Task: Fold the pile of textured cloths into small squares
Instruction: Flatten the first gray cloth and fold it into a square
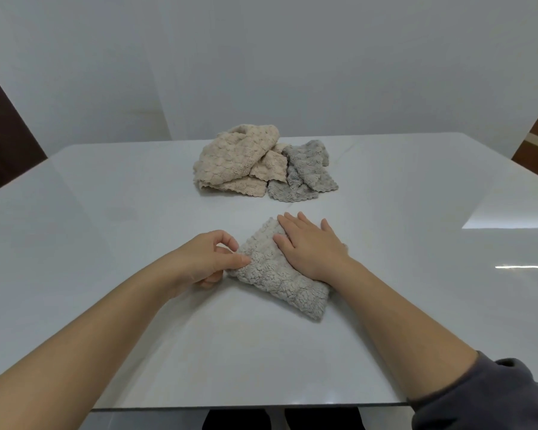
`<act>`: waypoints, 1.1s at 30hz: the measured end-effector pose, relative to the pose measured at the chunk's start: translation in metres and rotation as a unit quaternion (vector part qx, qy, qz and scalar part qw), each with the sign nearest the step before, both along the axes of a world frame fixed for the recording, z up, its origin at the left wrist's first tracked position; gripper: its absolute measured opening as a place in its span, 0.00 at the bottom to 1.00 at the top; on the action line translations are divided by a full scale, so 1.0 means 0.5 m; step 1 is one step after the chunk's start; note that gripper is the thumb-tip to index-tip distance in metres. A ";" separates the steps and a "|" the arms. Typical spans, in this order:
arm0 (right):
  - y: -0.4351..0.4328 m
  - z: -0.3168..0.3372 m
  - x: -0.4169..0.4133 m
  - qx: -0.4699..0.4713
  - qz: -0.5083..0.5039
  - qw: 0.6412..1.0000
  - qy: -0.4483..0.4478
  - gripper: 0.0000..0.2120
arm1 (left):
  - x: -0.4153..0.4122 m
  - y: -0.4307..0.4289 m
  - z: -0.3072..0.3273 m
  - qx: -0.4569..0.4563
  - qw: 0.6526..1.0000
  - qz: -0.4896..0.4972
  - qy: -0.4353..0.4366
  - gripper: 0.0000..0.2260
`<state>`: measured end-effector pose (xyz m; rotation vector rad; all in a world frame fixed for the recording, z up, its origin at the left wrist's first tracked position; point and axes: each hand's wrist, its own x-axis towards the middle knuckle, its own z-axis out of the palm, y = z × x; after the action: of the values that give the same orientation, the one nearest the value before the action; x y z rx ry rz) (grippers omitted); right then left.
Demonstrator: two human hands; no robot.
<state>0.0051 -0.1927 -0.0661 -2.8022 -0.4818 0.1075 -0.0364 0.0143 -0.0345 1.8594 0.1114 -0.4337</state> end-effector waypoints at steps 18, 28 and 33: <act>0.002 -0.003 0.002 -0.010 -0.001 1.000 -0.003 0.27 | -0.024 0.003 -0.003 0.110 0.992 -0.021 -0.063 0.09; 0.002 -0.003 0.002 -0.012 -0.002 1.000 -0.008 0.27 | 0.001 -0.013 0.000 0.007 0.978 -0.029 -0.206 0.13; 0.001 -0.003 0.001 -0.007 -0.002 1.000 -0.008 0.27 | 0.015 -0.002 0.006 0.055 0.984 -0.104 -0.135 0.12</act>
<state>0.0055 -0.1922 -0.0674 -2.8195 -0.4820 0.0874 -0.0288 0.0132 -0.0314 2.0290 -0.2480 -0.3192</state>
